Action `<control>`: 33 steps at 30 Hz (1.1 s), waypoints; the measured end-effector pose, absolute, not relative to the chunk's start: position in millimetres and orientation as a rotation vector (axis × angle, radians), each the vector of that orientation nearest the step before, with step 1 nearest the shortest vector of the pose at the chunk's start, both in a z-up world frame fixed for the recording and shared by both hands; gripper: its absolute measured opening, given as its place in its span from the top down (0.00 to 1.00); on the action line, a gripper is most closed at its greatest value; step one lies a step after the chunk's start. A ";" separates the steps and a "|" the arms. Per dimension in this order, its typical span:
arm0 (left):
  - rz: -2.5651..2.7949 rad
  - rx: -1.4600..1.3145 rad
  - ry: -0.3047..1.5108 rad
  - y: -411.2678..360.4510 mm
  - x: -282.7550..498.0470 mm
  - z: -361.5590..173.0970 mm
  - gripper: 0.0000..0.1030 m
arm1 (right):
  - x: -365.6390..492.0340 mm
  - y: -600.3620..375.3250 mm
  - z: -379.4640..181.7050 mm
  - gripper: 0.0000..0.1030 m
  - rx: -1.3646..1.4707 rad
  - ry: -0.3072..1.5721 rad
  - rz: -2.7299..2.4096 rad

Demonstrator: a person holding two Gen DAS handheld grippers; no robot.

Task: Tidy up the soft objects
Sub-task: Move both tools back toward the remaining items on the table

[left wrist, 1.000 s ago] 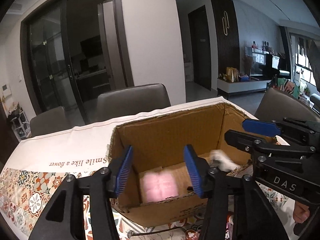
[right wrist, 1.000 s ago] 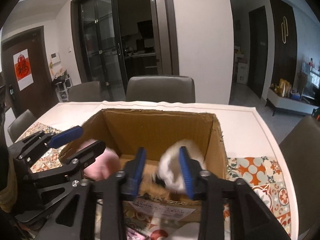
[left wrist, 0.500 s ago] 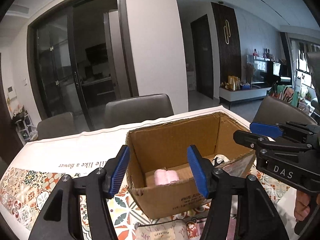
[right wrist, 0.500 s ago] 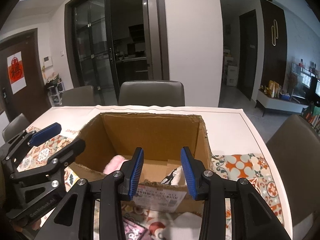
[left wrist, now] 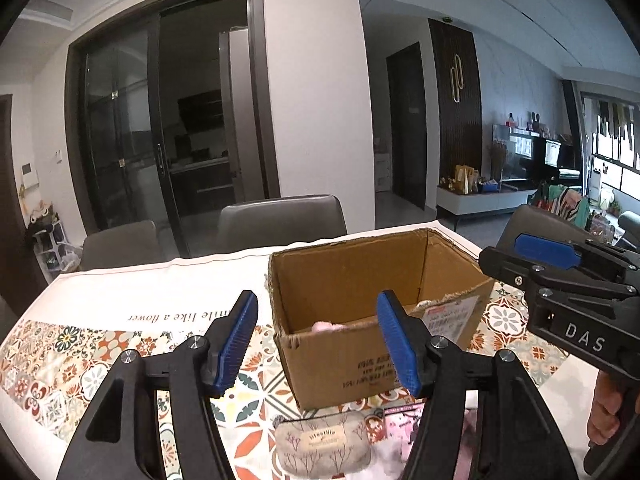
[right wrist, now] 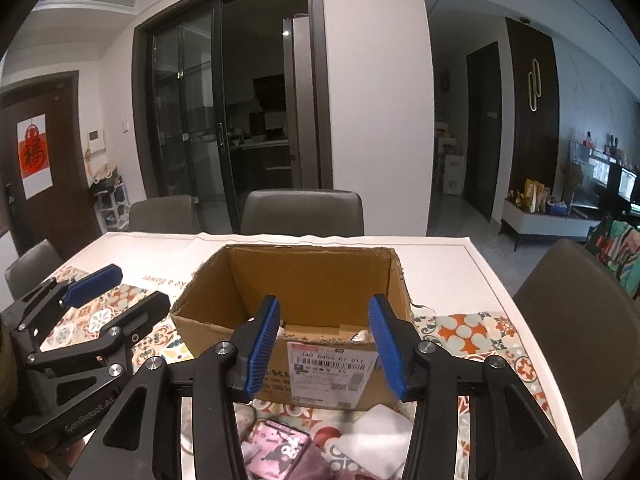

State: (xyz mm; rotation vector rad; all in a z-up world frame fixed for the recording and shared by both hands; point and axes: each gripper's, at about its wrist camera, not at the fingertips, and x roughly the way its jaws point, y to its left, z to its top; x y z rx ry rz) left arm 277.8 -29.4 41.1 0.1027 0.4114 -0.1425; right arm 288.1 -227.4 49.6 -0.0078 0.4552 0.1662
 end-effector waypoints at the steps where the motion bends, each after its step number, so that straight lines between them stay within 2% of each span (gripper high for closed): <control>1: -0.142 0.103 0.410 -28.9 275.0 40.0 0.41 | 285.0 -227.2 49.8 0.53 -0.009 0.452 0.164; 4: -0.140 0.111 0.406 -28.9 265.9 37.8 0.41 | 274.7 -225.5 49.6 0.53 -0.013 0.447 0.159; 7: -0.143 0.112 0.403 -27.3 256.5 34.4 0.41 | 263.8 -223.7 46.3 0.48 -0.018 0.443 0.145; 25: -0.207 0.144 0.442 -19.4 200.3 -1.5 0.41 | 201.2 -212.3 18.0 0.47 0.005 0.463 0.058; 33: -0.237 0.176 0.503 -19.1 186.2 -27.9 0.41 | 185.1 -208.6 -12.5 0.47 0.022 0.544 0.072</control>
